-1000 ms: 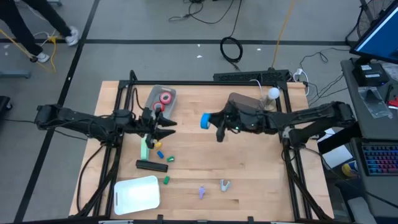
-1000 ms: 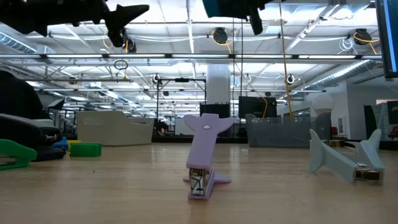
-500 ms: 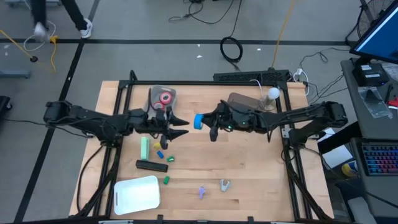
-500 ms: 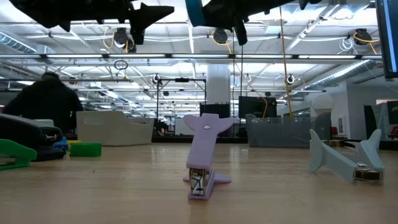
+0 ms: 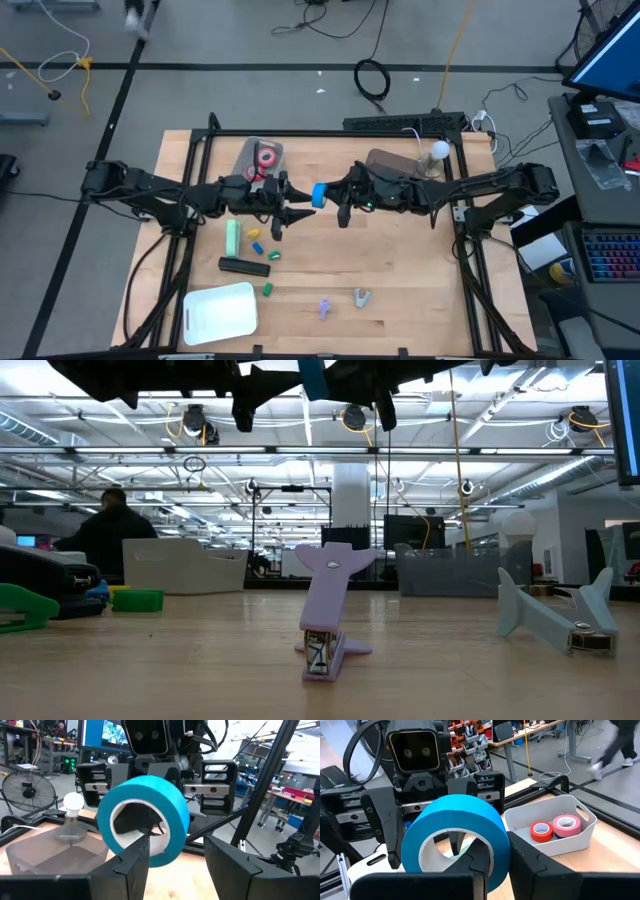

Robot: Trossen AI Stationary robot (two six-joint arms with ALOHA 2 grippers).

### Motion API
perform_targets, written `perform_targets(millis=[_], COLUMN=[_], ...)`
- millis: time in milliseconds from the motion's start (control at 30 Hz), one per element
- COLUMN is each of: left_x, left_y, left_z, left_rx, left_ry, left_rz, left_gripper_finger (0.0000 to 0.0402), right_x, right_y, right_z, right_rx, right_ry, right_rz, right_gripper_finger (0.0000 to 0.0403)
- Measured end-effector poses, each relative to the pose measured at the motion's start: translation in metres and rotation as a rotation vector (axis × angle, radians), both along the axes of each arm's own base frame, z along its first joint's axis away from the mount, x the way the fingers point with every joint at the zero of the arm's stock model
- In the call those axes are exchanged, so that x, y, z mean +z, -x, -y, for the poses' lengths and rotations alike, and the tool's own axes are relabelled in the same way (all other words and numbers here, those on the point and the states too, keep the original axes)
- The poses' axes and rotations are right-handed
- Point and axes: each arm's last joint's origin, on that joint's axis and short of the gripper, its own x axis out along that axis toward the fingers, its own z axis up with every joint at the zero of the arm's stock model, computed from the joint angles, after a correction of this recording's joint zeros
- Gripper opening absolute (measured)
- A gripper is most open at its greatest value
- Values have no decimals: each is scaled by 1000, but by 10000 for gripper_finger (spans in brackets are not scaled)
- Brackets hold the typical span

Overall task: Pick and place Stapler, Stapler remover, tape
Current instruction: Put the light blue tape into the gray bin

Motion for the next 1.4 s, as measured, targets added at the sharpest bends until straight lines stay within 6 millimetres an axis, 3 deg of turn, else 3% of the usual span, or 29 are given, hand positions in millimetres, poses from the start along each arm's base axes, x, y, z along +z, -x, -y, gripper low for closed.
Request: perform_targets(millis=[633, 1100, 1233, 1400], left_x=[2, 1, -2, -2], left_y=[-3, -4, -4, -4], left_z=[1, 1, 2, 0], left_rx=[-16, -42, -68, -113], left_ry=[70, 103, 107, 98], left_rz=[45, 43, 8, 5], left_gripper_finger=[189, 186, 160, 93], right_x=[-2, -16, -18, -17], right_y=[1, -16, -17, -17], right_z=[4, 2, 2, 2], right_rx=[-11, 35, 37, 44], right_ry=[7, -32, -31, -41], right_rz=[-26, 16, 7, 12], right_gripper_finger=[35, 34, 34, 34])
